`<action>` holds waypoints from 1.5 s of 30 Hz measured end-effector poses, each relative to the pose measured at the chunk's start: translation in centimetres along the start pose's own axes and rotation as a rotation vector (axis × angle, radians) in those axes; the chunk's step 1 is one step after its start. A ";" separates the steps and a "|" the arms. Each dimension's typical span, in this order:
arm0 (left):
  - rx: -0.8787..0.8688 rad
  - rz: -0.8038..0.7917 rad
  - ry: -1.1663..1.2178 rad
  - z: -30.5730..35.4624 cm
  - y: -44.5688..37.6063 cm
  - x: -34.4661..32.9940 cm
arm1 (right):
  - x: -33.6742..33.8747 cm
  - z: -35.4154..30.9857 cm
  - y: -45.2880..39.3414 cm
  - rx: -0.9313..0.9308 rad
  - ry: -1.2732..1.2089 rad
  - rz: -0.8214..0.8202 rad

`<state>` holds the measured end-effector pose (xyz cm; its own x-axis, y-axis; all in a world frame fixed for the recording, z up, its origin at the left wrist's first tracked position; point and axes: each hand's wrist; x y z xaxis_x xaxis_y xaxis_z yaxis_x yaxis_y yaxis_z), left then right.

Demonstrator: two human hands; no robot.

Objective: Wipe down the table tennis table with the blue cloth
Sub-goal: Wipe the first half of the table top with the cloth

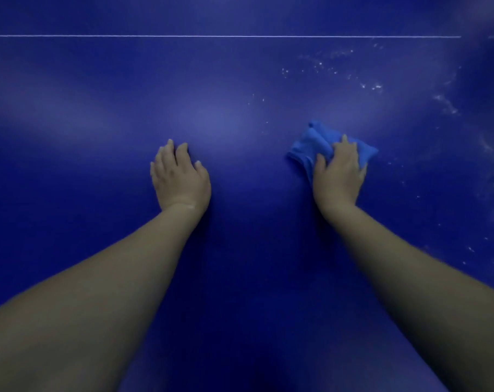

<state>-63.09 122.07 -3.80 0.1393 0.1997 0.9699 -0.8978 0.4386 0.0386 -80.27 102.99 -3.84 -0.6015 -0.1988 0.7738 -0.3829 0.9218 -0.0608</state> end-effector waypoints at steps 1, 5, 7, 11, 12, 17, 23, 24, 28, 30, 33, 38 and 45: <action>0.011 0.007 -0.027 0.1 0.1 -0.4 | -0.3 0.3 1.3 0.012 0.029 0.014; 0.020 0.023 -0.061 0.1 0.2 -0.9 | -2.9 -2.2 1.4 0.363 0.018 -0.269; 0.030 0.017 -0.067 0.2 0.1 -0.9 | -4.5 -4.6 -2.4 0.543 0.027 -0.424; 0.043 0.019 -0.101 0.3 0.1 -0.9 | -5.8 -6.4 -11.2 0.332 0.048 -0.300; 0.040 0.019 -0.105 0.4 0.1 -0.9 | -5.5 -5.8 -12.0 0.190 0.018 -0.184; 0.057 0.015 -0.106 0.7 0.2 -0.8 | -7.0 -5.1 -5.7 0.149 0.032 -0.067; 0.079 0.034 -0.106 0.5 0.2 -0.9 | -9.5 -9.9 -16.1 0.419 0.098 -0.308; 0.078 0.034 -0.105 0.6 0.2 -1.0 | -9.1 -9.3 -17.6 0.294 0.083 -0.221; 0.083 0.024 -0.105 0.6 0.2 -0.8 | -8.6 -6.8 -14.3 -0.016 0.057 0.022; 0.089 0.016 -0.106 0.6 0.2 -0.7 | -10.0 -7.7 -12.2 0.167 0.061 -0.080; 0.097 0.013 -0.107 0.7 0.2 -0.6 | -10.8 -10.7 -15.8 0.481 0.068 -0.339; 0.094 0.019 -0.112 0.6 0.2 -0.7 | -8.4 -8.1 -23.6 0.061 0.054 -0.083; 0.096 0.008 -0.113 0.7 0.2 -0.6 | -9.0 -6.8 -16.3 0.335 0.094 -0.221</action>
<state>-63.68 121.44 -4.15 0.0890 0.1003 0.9910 -0.9355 0.3501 0.0486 -63.86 92.04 -5.59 -0.4184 -0.3341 0.8446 -0.7122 0.6978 -0.0768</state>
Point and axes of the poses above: each hand's wrist, its own y-axis away from the middle knuckle, its own x-axis out of the back of the hand, z = x × y, and after that the axes turned 10 degrees about -y, right-handed
